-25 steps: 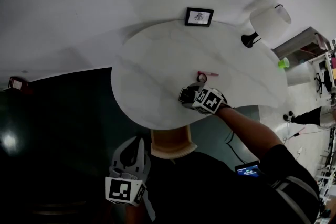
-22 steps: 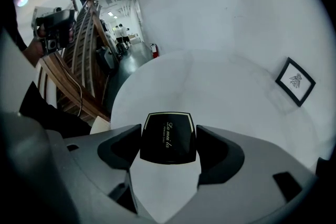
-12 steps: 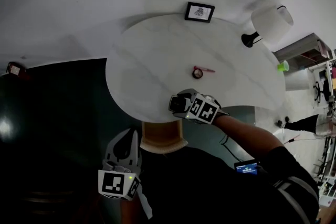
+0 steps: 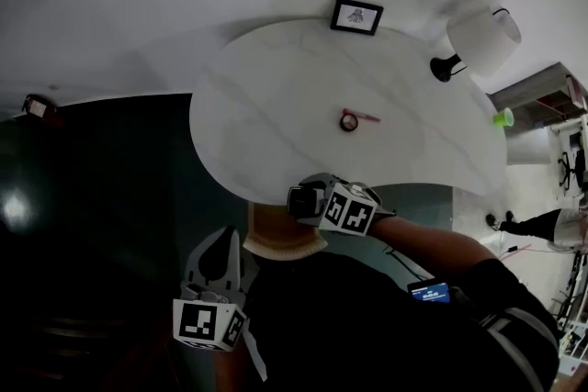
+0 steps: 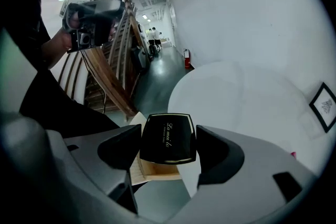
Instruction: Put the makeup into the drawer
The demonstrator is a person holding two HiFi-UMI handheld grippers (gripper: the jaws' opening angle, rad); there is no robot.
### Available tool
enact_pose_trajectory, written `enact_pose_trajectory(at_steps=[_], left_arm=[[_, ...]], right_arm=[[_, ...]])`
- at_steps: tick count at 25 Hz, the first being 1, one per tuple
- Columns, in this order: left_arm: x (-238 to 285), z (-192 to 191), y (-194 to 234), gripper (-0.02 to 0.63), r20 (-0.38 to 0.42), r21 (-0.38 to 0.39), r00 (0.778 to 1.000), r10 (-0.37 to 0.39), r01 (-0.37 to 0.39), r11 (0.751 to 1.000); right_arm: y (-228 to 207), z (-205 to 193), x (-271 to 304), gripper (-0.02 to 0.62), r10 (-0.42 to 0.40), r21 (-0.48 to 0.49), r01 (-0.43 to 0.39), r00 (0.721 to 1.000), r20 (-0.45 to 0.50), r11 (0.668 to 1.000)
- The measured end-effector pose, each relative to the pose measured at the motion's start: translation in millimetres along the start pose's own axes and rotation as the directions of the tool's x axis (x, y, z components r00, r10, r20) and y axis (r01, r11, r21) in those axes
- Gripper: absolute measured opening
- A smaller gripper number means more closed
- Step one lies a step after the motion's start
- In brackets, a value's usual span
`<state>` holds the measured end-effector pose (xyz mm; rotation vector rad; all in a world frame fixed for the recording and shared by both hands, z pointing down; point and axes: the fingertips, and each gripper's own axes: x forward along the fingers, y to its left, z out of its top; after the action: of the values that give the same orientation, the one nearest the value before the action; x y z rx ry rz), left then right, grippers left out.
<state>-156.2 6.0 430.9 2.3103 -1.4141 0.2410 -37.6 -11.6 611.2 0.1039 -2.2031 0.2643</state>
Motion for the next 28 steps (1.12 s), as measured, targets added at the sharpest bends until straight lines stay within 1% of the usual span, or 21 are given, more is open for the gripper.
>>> enact_pose_trajectory(at_steps=[7,11,16,23,28], left_arm=[[-15.3,-6.1,7.6,0.011,-0.017,0.008,1.0,-0.013,0.013,1.0],[-20.5,-14.6,8.6,0.011,-0.046,0.014,0.998,-0.045,0.046,0.999],[-28.3,-31.9,14.8,0.011,-0.077,0.009,0.994,-0.077,0.078,0.997],[-31.9,-64.0,36.5,0.011,-0.122,-0.014,0.989,-0.085,0.084,0.996],[-24.7,-86.8,51.6,0.011,-0.141,-0.036,0.984,-0.104,0.1,0.994]], right_arm=[[41.1,9.7,18.4,0.288,0.011,-0.072,-0.011,1.0,-0.006,0.997],[69.7,11.2,32.9,0.288,0.026,-0.084,-0.027,1.0,-0.014,0.996],[96.2,6.0,60.7,0.288,0.045,-0.075,-0.047,0.998,-0.036,0.996],[94.9,-11.9,110.7,0.288,0.035,-0.093,-0.043,0.996,-0.087,0.995],[69.2,-22.3,145.5,0.288,0.006,-0.12,-0.021,0.992,-0.126,0.993]])
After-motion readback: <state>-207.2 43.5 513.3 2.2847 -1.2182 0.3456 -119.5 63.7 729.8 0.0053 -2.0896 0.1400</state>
